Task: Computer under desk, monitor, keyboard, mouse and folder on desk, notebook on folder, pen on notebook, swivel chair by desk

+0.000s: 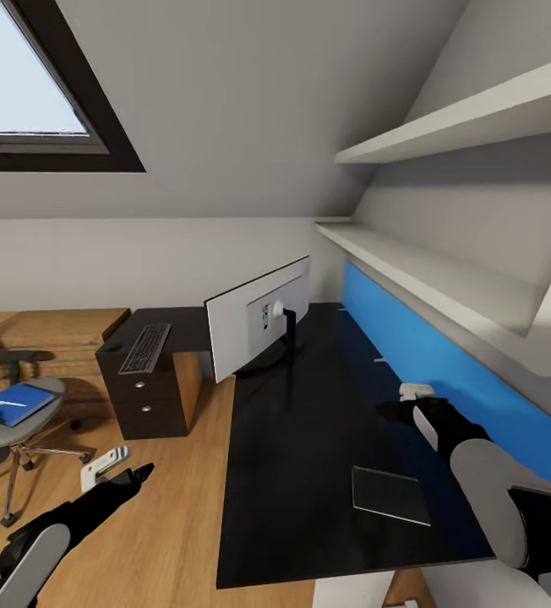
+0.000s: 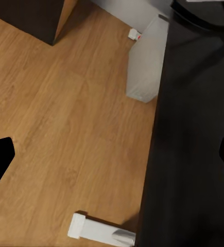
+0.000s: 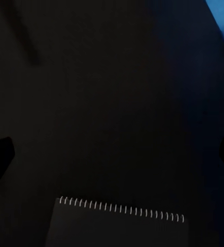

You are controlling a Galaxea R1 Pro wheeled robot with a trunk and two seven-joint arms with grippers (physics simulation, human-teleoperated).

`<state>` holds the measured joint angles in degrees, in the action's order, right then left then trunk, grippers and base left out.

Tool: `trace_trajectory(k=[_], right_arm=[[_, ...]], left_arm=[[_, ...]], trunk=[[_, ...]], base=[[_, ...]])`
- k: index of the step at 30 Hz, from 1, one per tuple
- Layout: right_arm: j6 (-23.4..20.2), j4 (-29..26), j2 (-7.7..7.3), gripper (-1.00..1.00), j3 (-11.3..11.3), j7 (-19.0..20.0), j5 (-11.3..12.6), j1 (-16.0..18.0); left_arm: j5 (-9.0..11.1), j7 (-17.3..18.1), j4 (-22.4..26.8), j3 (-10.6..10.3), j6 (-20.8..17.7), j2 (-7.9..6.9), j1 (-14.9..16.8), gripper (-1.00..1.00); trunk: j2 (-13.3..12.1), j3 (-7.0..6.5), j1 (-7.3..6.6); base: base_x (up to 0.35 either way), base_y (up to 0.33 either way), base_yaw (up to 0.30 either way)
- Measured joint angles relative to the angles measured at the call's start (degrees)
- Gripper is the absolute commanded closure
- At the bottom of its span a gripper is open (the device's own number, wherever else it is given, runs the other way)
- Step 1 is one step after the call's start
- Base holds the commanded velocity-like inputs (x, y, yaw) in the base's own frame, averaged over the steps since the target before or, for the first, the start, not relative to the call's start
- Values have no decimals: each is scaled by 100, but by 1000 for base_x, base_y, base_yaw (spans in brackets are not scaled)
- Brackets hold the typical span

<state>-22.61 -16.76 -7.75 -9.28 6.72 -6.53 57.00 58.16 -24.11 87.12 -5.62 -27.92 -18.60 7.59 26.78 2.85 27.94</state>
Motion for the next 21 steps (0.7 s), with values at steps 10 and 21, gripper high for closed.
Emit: trace_trajectory(k=[10,21], right_arm=[[-18,-41,0,-100,1,7,18,0],[-6,-49,17,-100,11,9,82,0]], left_arm=[[1,-1,-65,66,4,7,0,-100],[12,-1,-72,71,-4,11,2,-100]], trunk=[[403,181,220],[845,379,462]], base=[[0,0,0],[0,0,0]])
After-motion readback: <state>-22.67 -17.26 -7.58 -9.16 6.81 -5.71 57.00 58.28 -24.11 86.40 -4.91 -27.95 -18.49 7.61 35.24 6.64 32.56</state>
